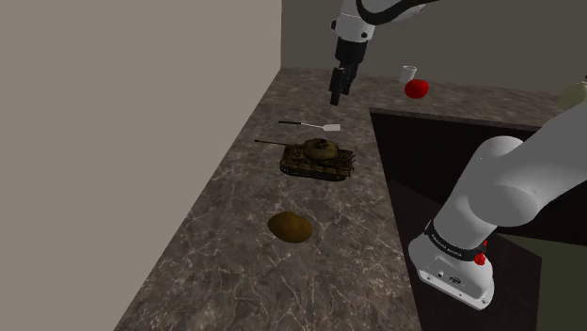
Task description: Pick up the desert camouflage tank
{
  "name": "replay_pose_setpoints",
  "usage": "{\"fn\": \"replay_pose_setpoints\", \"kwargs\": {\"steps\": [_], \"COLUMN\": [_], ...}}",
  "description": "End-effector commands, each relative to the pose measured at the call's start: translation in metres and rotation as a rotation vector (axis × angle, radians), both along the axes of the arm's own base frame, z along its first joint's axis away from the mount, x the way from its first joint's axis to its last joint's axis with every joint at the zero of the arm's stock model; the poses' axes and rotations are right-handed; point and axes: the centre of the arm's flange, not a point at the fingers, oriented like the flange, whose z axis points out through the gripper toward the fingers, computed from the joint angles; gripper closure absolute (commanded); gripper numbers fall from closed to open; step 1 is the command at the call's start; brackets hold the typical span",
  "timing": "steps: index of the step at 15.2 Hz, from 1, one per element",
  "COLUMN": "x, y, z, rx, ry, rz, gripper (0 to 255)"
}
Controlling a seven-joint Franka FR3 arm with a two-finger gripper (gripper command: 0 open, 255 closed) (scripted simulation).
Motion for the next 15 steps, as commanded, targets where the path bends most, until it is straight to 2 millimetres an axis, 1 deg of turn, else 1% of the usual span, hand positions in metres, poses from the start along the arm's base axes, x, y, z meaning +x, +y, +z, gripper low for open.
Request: {"fn": "replay_pose_setpoints", "kwargs": {"steps": [1,6,12,13,14,15], "x": [0.019,0.062,0.108,0.115,0.119,0.119], "y": [0.009,0.031,0.063,0.069,0.072,0.072], "z": [-0.02,-0.069,-0.13,-0.14,-0.146,-0.151], "rx": [0.0,-0.001,-0.002,-0.002,-0.003,-0.003], "ry": [0.012,0.045,0.084,0.09,0.094,0.094], "rz": [0.05,0.172,0.317,0.341,0.354,0.354], "gripper": [0,0,0,0,0,0]}}
